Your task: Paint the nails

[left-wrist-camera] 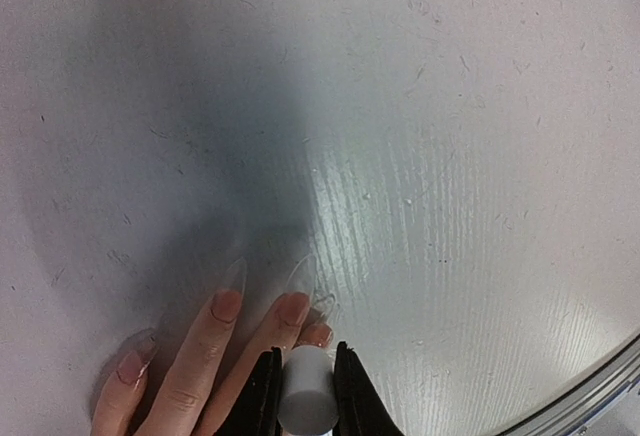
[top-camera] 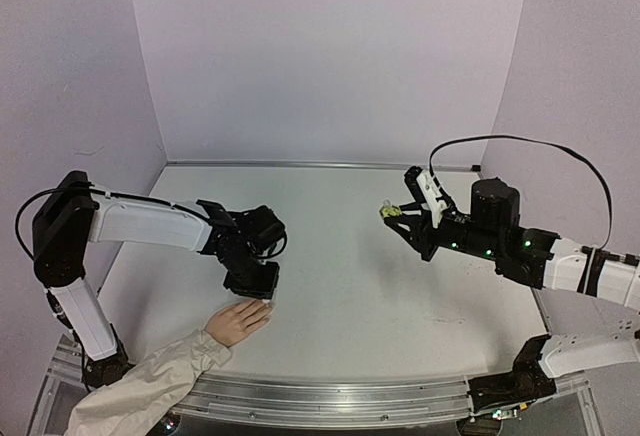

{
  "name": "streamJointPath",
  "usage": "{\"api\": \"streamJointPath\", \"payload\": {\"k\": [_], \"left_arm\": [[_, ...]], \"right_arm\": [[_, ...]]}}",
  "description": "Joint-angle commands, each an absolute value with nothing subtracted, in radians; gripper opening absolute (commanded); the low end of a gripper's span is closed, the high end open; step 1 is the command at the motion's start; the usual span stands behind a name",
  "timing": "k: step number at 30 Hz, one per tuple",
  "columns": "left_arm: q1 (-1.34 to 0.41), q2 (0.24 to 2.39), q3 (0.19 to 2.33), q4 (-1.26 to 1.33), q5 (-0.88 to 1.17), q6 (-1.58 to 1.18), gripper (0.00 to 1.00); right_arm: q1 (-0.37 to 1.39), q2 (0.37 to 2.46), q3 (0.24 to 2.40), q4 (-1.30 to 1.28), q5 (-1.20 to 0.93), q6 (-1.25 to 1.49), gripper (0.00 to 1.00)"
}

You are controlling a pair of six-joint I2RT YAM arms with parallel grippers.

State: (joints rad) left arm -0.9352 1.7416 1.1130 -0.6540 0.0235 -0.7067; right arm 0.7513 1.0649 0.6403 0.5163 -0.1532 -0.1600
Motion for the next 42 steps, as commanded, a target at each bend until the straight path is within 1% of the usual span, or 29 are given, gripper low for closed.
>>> {"api": "streamJointPath", "payload": {"k": [1,32,39,42], "left_arm": [[-0.939,1.751,1.165,-0.651,0.009,-0.696,0.00],[-0.940,1.801,1.227,-0.655,0.010,-0.651,0.00],[-0.937,1.815,1.275,-0.663,0.009,-0.616,0.00],[-0.937,1.807,1.315,-0.682,-0.028,-0.596,0.00]], "right_arm": [[0.752,1.063,0.652,0.574,-0.166,-0.158,0.00],[0.752,1.069,0.653,0.574,-0.159,-0.161,0.00],[0.752,1.069,0.654,0.574,-0.157,-0.163,0.00],[0.752,1.069,0.654,0.574,-0.159,-0.163,0.00]]}}
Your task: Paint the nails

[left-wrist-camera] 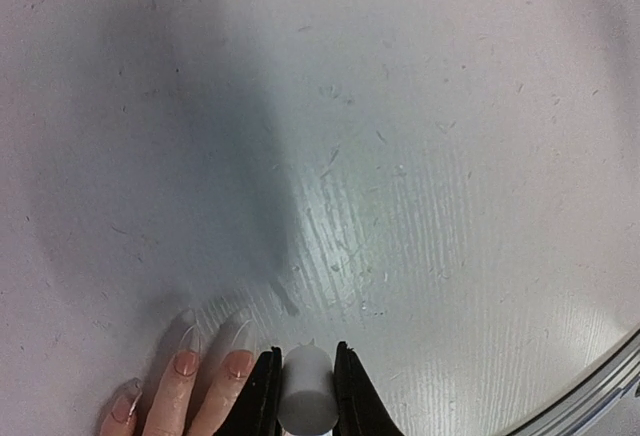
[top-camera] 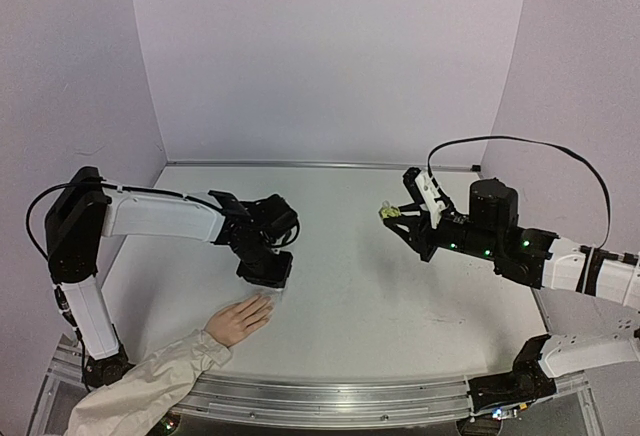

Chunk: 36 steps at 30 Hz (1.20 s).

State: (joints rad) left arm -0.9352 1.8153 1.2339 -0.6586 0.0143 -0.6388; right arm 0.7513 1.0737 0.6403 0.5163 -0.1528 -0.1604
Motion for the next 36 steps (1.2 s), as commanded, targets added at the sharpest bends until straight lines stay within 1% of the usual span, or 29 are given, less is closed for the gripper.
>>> {"api": "streamJointPath", "payload": {"k": [1,5,15,36], "left_arm": [[-0.937,1.798,1.322,-0.687,-0.023,-0.595,0.00],[-0.937,1.748,1.300,-0.693,-0.007,-0.614,0.00],[-0.937,1.655,1.156,-0.714,-0.012,-0.662,0.00],[-0.940,1.743,1.212,-0.714,-0.003,-0.642,0.00]], "right_arm": [[0.752,1.069,0.653,0.574,-0.158,-0.162,0.00],[0.752,1.068,0.654,0.574,-0.164,-0.159,0.00],[0.752,1.062,0.653,0.572,-0.173,-0.155,0.00],[0.752,1.066,0.654,0.572,-0.172,-0.156,0.00]]}}
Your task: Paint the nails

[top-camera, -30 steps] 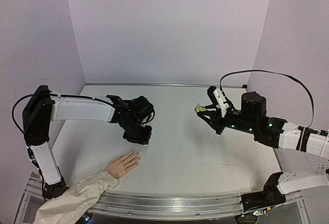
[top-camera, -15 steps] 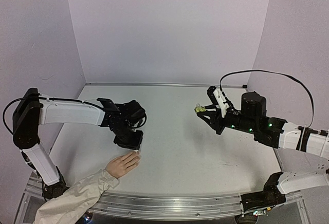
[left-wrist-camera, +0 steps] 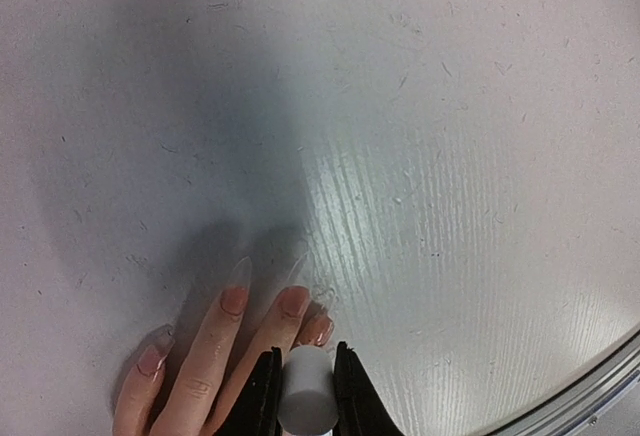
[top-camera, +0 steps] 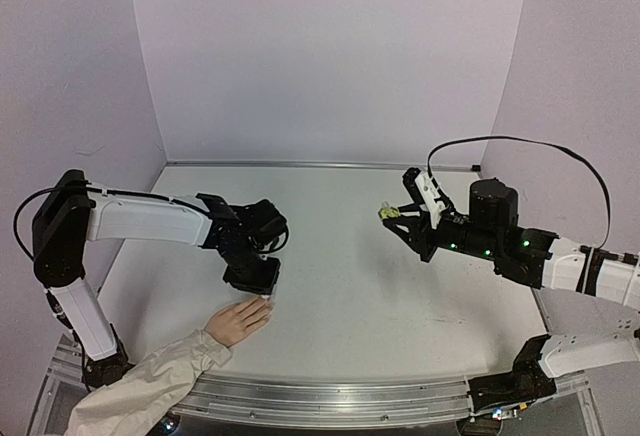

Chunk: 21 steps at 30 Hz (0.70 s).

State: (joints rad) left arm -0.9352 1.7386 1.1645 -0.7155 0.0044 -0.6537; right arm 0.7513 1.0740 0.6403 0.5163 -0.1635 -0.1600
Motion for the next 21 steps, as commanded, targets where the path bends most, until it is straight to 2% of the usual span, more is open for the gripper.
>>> {"api": "streamJointPath", "payload": {"k": [1,21], "left_arm": [[-0.939,1.744,1.213,-0.714,-0.003,-0.642,0.00],[-0.940,1.759,1.225,-0.705,0.030,-0.639,0.00]], "right_arm": [[0.752,1.066,0.654,0.572,-0.173,-0.156,0.00],[0.752,1.071,0.656,0.572,-0.174,-0.156,0.00]]}}
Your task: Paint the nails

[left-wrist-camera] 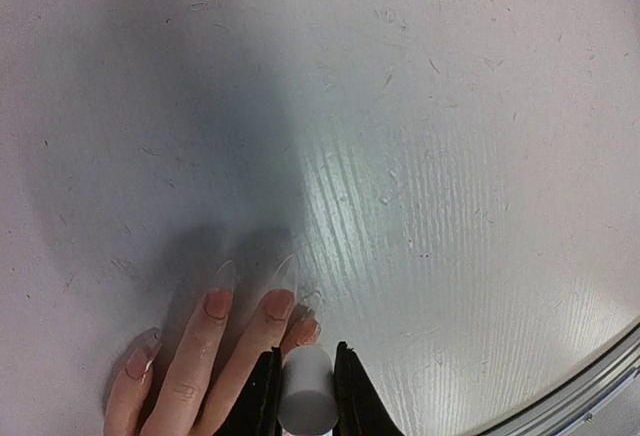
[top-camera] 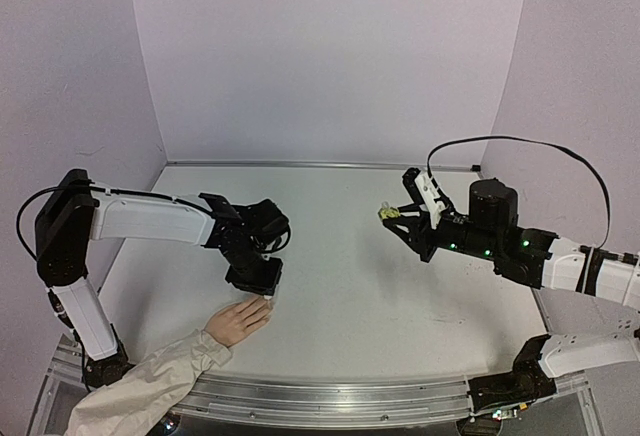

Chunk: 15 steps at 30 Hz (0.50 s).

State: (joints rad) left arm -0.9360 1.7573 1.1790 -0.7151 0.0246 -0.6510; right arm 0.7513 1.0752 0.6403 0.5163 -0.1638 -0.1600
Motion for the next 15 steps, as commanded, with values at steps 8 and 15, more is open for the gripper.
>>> {"api": "streamJointPath", "payload": {"k": [8,15], "left_arm": [[-0.940,1.770,1.229,-0.704,0.032,-0.636,0.00],[-0.940,1.776,1.229,-0.703,0.033,-0.639,0.00]], "right_arm": [[0.752,1.068,0.654,0.572,-0.172,-0.156,0.00],[0.752,1.069,0.654,0.572,-0.173,-0.156,0.00]]}}
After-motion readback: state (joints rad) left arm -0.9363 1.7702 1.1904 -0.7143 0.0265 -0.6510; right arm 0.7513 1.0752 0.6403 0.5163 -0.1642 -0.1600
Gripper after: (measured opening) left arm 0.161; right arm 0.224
